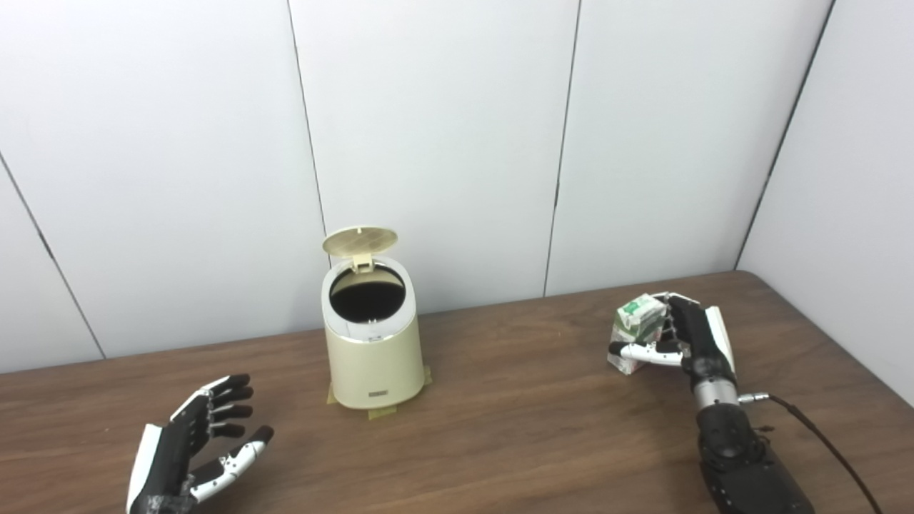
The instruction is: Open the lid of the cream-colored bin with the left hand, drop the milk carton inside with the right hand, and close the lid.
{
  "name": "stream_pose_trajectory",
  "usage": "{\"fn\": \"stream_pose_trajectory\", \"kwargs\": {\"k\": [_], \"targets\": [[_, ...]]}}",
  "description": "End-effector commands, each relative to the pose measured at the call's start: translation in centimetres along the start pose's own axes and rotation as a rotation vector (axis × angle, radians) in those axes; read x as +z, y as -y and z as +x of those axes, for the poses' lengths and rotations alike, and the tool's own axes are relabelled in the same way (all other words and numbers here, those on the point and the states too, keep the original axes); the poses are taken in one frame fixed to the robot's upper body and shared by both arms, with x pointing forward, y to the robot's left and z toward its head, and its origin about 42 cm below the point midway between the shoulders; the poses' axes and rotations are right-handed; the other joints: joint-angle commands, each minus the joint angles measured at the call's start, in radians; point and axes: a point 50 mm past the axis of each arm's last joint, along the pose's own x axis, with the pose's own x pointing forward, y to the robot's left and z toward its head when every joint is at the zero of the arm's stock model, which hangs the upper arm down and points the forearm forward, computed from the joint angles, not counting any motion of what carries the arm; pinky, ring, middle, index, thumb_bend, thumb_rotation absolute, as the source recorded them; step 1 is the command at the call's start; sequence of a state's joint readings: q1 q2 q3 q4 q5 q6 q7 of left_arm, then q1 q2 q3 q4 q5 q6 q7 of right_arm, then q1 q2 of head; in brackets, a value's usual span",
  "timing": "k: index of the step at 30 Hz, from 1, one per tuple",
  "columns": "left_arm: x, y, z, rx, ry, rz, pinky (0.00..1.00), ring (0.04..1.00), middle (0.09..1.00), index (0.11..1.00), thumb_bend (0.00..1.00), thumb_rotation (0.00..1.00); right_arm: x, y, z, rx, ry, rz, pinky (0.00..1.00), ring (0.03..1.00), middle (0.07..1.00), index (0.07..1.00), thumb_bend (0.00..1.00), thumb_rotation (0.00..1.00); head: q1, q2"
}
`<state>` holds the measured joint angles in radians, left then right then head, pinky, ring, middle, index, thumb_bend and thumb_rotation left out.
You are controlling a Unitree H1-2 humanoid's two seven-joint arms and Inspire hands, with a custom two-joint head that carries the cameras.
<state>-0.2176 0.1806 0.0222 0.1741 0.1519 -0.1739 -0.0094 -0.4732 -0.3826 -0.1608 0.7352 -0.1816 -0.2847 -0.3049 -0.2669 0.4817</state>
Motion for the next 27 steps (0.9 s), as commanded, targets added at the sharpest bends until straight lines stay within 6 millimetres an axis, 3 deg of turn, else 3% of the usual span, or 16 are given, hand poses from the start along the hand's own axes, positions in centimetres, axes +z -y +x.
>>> {"fn": "stream_pose_trajectory", "kwargs": {"k": [1, 6, 9, 14, 19, 22, 27], "targets": [[2.0, -0.6, 1.3, 0.011, 0.093, 0.003, 0.62, 0.693, 0.747, 0.760, 0.52, 0.00, 3.5, 1.1, 2.4, -0.053, 0.142, 0.038, 0.35, 0.412, 0.455, 0.509, 0.53, 0.00, 0.001, 0.000], [2.1, -0.5, 1.2, 0.012, 0.087, 0.004, 0.62, 0.689, 0.743, 0.761, 0.52, 0.01, 4.0, 0.5, 2.1, -0.040, 0.159, 0.054, 0.35, 0.417, 0.447, 0.515, 0.53, 0.00, 0.015, -0.001], [2.1, -0.5, 1.2, 0.013, 0.087, 0.011, 0.62, 0.686, 0.744, 0.760, 0.52, 0.01, 5.8, -0.2, 1.9, -0.032, 0.217, 0.079, 0.33, 0.402, 0.439, 0.515, 0.53, 0.00, 0.020, 0.001], [1.9, -0.2, 1.2, 0.008, 0.090, 0.007, 0.60, 0.676, 0.742, 0.755, 0.51, 0.00, 11.9, -2.3, 1.8, 0.022, 0.369, 0.158, 0.35, 0.405, 0.472, 0.531, 0.52, 0.00, 0.043, -0.006], [2.0, 0.2, 1.2, -0.002, 0.089, 0.013, 0.60, 0.674, 0.744, 0.757, 0.51, 0.00, 17.4, -4.3, 2.2, 0.060, 0.415, 0.203, 0.35, 0.413, 0.495, 0.515, 0.52, 0.00, 0.075, -0.008], [1.9, 0.7, 1.2, -0.003, 0.089, 0.004, 0.57, 0.663, 0.740, 0.755, 0.52, 0.01, 20.2, -5.5, 1.7, 0.078, 0.446, 0.215, 0.34, 0.408, 0.487, 0.526, 0.52, 0.00, 0.098, -0.012], [2.0, 1.5, 1.4, 0.001, 0.084, 0.002, 0.58, 0.659, 0.738, 0.753, 0.54, 0.07, 23.1, -7.3, 0.5, 0.130, 0.479, 0.275, 0.36, 0.415, 0.491, 0.518, 0.52, 0.00, 0.141, -0.019]]}}
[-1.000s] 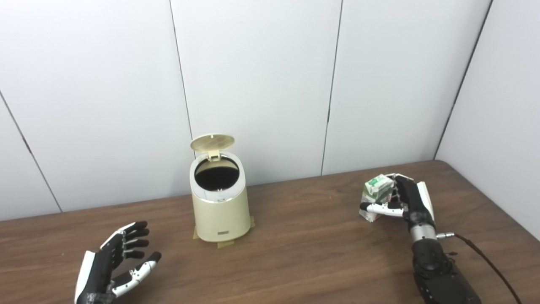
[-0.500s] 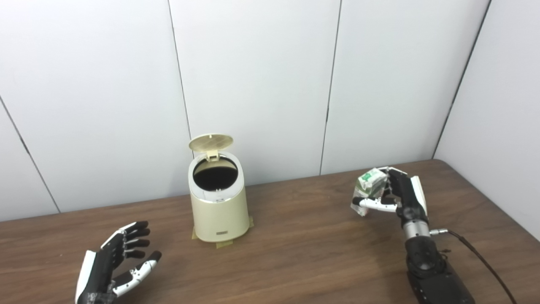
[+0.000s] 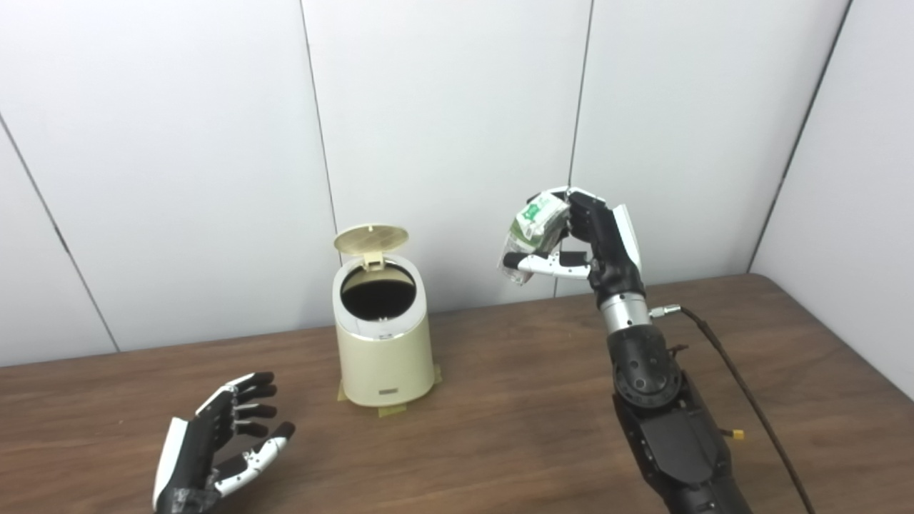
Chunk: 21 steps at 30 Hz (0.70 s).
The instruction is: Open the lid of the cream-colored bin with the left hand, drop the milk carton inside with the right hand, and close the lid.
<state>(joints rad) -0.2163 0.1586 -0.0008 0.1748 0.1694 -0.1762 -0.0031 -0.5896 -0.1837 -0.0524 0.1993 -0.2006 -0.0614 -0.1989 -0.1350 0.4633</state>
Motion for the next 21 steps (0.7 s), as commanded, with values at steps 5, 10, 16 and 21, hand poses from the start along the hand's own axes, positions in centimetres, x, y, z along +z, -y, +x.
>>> {"fn": "stream_pose_trajectory", "kwargs": {"k": [5, 10, 16, 21], "targets": [[1.9, 0.9, 1.6, 0.023, 0.082, -0.026, 0.60, 0.686, 0.748, 0.757, 0.53, 0.03, 5.0, -3.1, 2.1, 0.031, 0.112, 0.090, 0.33, 0.401, 0.485, 0.532, 0.52, 0.00, 0.038, -0.006], [2.0, 1.7, 1.6, 0.016, 0.090, -0.040, 0.59, 0.685, 0.752, 0.762, 0.52, 0.02, 6.0, -6.2, 2.1, 0.083, 0.090, 0.092, 0.35, 0.413, 0.478, 0.523, 0.52, 0.00, 0.069, -0.008], [2.4, 2.4, 1.7, 0.028, 0.090, -0.046, 0.58, 0.680, 0.748, 0.760, 0.53, 0.05, 6.5, -9.0, 2.0, 0.130, 0.103, 0.117, 0.33, 0.393, 0.481, 0.545, 0.51, 0.00, 0.100, -0.006], [2.6, 3.0, 1.8, 0.042, 0.092, -0.066, 0.59, 0.685, 0.751, 0.761, 0.54, 0.07, 6.4, -10.9, 2.1, 0.140, 0.093, 0.139, 0.33, 0.394, 0.484, 0.540, 0.51, 0.00, 0.117, -0.004]]}}
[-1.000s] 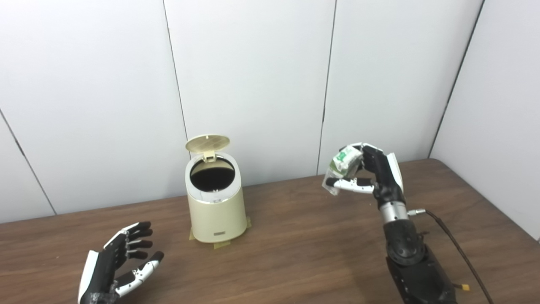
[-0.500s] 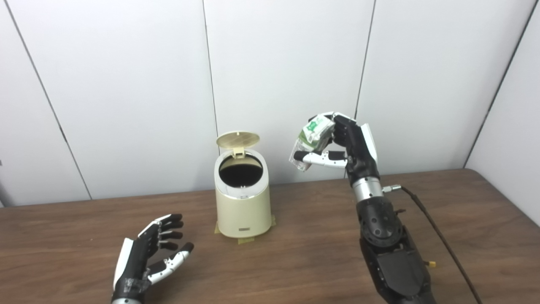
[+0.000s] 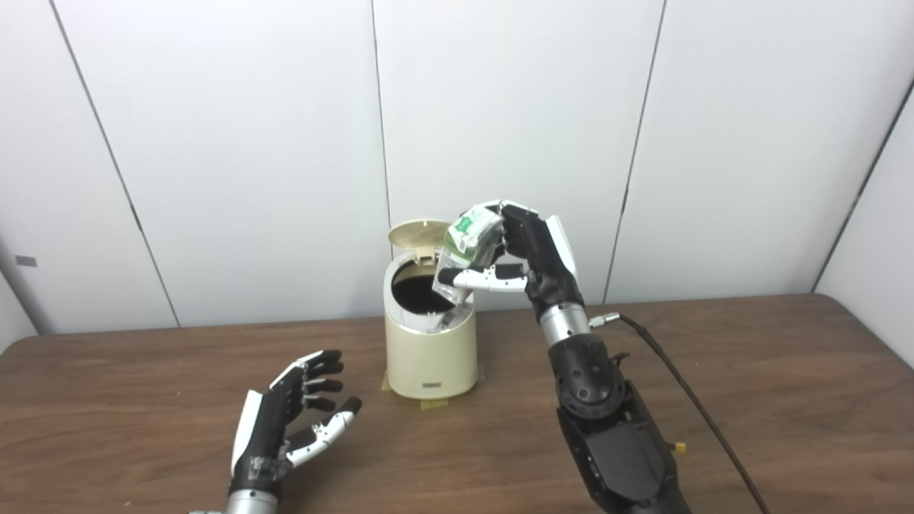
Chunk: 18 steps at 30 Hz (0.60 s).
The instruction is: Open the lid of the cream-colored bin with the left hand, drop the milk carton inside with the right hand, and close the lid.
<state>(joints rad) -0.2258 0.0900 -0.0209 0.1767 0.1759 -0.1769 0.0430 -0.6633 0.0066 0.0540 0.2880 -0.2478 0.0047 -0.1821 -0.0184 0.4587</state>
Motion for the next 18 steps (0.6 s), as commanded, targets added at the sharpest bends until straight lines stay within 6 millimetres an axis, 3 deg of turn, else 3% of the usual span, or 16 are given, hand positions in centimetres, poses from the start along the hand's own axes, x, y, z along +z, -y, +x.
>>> {"fn": "stream_pose_trajectory", "kwargs": {"k": [1, 18], "targets": [[1.8, 0.5, 1.3, 0.016, 0.078, -0.011, 0.59, 0.685, 0.753, 0.762, 0.53, 0.06, 4.0, -0.3, 2.2, -0.024, 0.162, 0.021, 0.33, 0.393, 0.483, 0.541, 0.51, 0.00, 0.005, 0.001], [2.8, 1.5, 1.0, 0.020, 0.076, 0.000, 0.58, 0.683, 0.752, 0.762, 0.52, 0.07, 2.8, -2.4, 4.9, 0.025, 0.174, 0.015, 0.32, 0.388, 0.488, 0.542, 0.51, 0.00, 0.053, 0.017]]}}
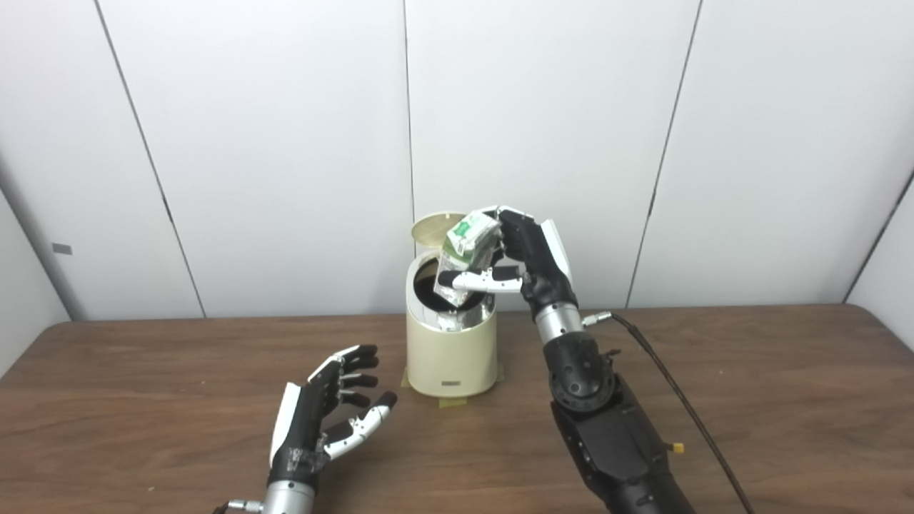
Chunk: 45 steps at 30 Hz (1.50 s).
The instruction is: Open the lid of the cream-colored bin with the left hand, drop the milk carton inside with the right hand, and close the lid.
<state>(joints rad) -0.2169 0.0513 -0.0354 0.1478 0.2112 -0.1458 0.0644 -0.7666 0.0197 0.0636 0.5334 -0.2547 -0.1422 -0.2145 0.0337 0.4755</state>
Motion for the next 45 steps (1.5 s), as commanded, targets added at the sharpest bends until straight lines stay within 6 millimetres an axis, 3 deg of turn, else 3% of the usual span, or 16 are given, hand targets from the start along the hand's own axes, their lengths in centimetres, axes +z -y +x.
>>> {"fn": "stream_pose_trajectory", "kwargs": {"k": [1, 9, 45], "targets": [[2.1, 0.0, 1.1, 0.014, 0.083, 0.004, 0.58, 0.684, 0.752, 0.761, 0.52, 0.07, 4.1, 0.0, 2.6, -0.016, 0.159, 0.018, 0.32, 0.387, 0.488, 0.542, 0.51, 0.00, 0.002, 0.001], [2.4, 0.3, 0.8, 0.009, 0.075, 0.002, 0.60, 0.697, 0.761, 0.766, 0.53, 0.07, 3.8, -0.4, 3.0, -0.018, 0.167, 0.015, 0.31, 0.386, 0.487, 0.543, 0.51, 0.00, 0.010, 0.009], [2.6, 0.3, 0.3, -0.004, 0.068, 0.029, 0.57, 0.679, 0.744, 0.751, 0.53, 0.06, -0.2, -1.8, 0.6, -0.024, 0.195, -0.078, 0.34, 0.399, 0.487, 0.526, 0.52, 0.00, 0.015, 0.028]]}}
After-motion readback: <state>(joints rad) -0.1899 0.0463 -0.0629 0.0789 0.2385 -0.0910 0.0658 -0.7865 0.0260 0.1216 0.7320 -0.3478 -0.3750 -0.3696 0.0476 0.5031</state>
